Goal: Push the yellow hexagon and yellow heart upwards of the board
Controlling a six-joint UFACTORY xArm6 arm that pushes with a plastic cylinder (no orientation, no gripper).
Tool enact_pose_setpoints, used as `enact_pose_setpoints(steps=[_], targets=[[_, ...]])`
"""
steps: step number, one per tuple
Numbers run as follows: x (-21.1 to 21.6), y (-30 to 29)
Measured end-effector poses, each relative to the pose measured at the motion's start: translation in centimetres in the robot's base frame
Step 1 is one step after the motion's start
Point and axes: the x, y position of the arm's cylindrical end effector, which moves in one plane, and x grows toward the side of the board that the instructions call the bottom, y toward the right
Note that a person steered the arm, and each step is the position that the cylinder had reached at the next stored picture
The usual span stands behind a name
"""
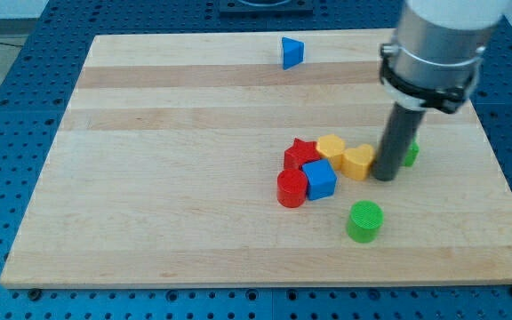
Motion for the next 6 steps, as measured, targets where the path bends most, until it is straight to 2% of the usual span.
enact_pose_setpoints(steps=[2,3,6], targets=[[1.2,-4.9],[0.4,-8.2],[-7.7,-9.6]])
